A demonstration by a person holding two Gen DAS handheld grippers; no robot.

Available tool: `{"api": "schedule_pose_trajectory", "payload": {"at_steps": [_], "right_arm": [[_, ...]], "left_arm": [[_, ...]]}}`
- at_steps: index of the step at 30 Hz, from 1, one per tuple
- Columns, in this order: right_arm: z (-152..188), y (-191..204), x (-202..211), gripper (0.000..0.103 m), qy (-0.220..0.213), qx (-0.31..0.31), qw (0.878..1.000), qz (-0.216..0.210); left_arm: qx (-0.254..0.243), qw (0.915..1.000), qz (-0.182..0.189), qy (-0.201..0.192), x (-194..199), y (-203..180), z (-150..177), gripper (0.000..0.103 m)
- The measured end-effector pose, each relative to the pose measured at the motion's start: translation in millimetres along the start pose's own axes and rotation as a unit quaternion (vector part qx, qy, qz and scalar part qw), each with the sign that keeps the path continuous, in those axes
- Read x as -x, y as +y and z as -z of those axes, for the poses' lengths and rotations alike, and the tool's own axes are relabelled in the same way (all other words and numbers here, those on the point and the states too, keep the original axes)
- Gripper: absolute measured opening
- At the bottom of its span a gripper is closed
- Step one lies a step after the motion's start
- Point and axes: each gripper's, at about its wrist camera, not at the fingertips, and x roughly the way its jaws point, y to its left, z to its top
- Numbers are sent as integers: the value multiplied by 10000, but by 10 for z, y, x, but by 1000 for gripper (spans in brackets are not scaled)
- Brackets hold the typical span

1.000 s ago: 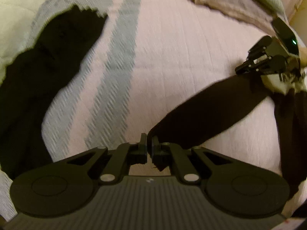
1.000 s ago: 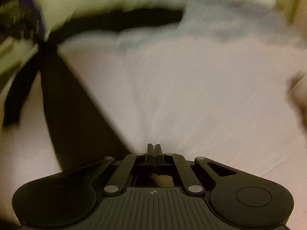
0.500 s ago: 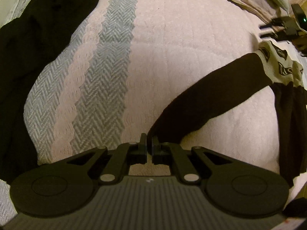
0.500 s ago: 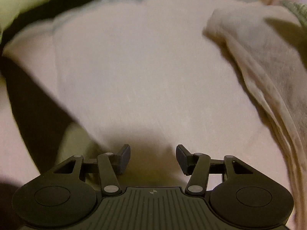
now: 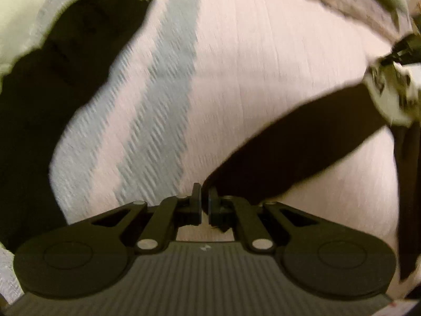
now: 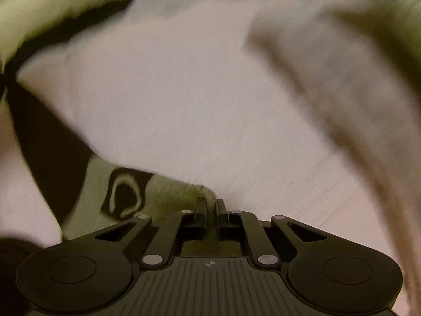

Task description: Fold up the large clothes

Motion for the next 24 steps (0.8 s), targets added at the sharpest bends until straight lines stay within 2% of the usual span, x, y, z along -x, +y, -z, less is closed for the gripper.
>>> {"api": "schedule_pose_trajectory", "payload": {"at_steps": [2,4,5,7,8,11,14,16,20,22,24], "right_arm": [[-23,-5,92,3,-544,-154,9980,284],[31,-21,-65,9,-461,-242,9977,434],[97,-54,-135,13,-360,-317,9977,489],[194,-82,-183,32,-236,-502,9942,919],[245,-110,-159,35,-277,-655,9923,1012],[389,-43,-16,39,-500,-1021,9890,942],[482,146,95,40,-515,-984,9900,870],[560,305,225,40,-586,-1025,9898,799],[592,789,246,42,-868,-1256,9876,354],[567,1046,170,43,-864,-1167,9893,161],[552,1265,89,44,-870,-1177,9892,-5]], "left_arm": [[46,9993,-174,-318,116,9,-82,3],[258,9978,-363,-492,78,39,-152,2],[379,9979,-307,-423,0,59,-182,2],[480,9982,-301,-205,-179,76,-207,2],[437,9981,-404,-126,-244,80,-209,2],[531,9961,-703,-75,-257,174,-212,2],[580,9955,-708,-251,-100,221,-195,3],[297,9971,-604,-342,-7,129,-198,6],[-552,9976,-153,-392,28,-247,-173,22],[-1154,9921,-135,-465,-72,-521,-130,27],[-1625,9858,-89,-422,-229,-772,-84,39]]}}
